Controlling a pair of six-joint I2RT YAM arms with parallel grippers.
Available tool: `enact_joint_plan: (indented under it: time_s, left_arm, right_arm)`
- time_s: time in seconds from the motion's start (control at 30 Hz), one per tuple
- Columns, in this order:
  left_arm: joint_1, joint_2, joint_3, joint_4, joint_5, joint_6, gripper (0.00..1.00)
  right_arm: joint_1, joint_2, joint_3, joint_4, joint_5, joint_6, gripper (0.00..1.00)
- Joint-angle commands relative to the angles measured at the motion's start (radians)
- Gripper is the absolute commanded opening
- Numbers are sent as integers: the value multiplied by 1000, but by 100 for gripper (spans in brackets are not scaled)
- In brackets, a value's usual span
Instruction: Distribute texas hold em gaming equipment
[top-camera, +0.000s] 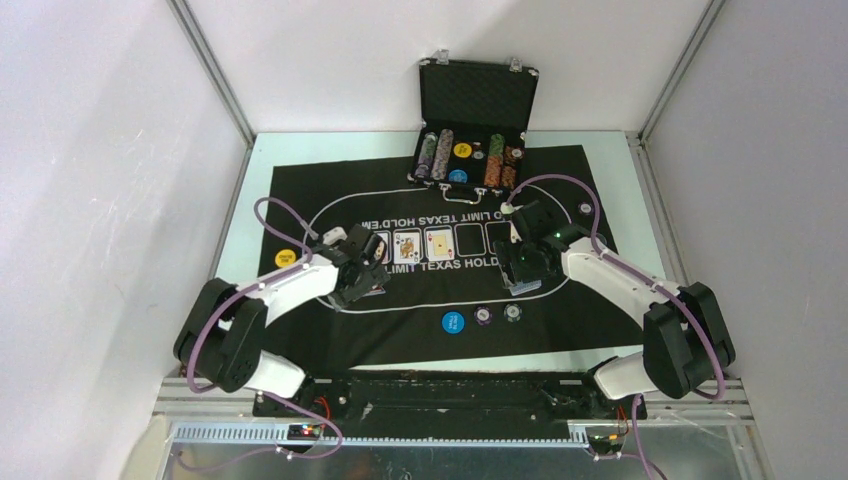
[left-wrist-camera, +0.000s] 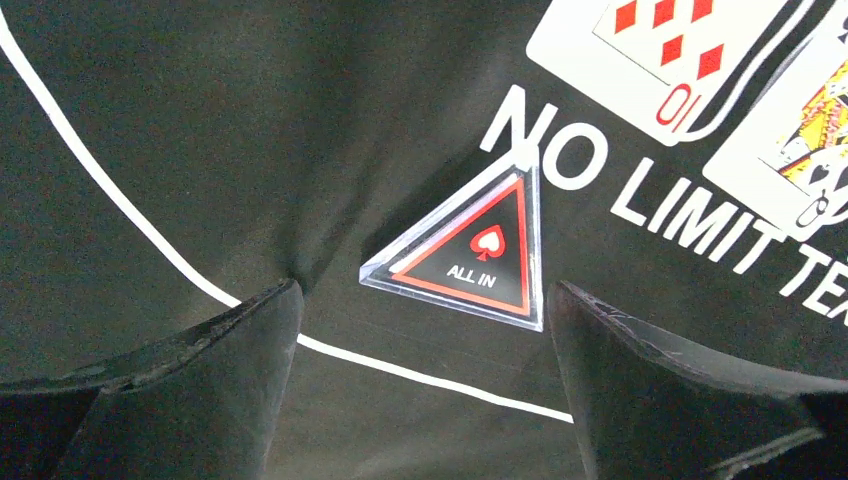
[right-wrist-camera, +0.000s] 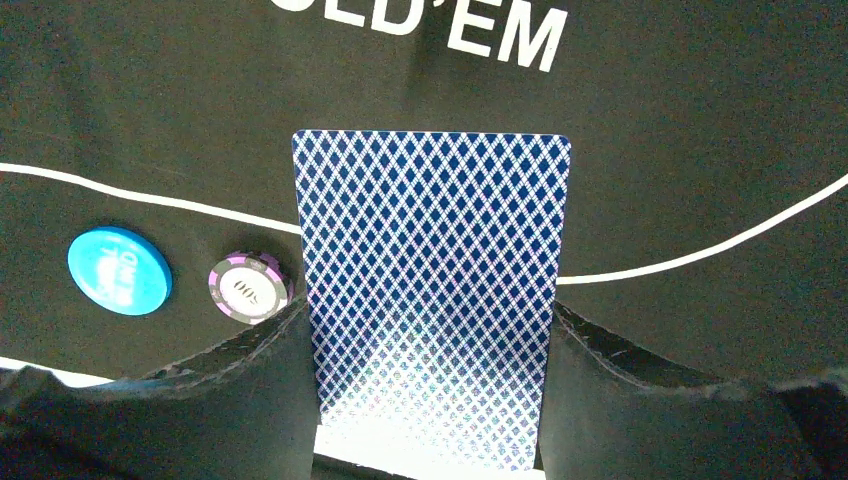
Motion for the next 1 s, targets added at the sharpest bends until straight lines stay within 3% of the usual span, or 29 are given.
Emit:
enact_joint_plan:
  time_s: [0.0,0.23,0.73,0.97]
  left_arm:
    - [-1,24,20,4,-32,-61,100]
    - [-1,83,53,9,-30,-47,99]
    - [-1,171,103,22,-23,-6,86]
    - [0,174,129,-6,-48,22,85]
  right_arm:
    - [4,1,5,41,13,-14,0]
    - [10,8,5,44,6,-20,0]
    - [14,14,5,46,5,-21,0]
    - [14,19,5,44,8,-22,0]
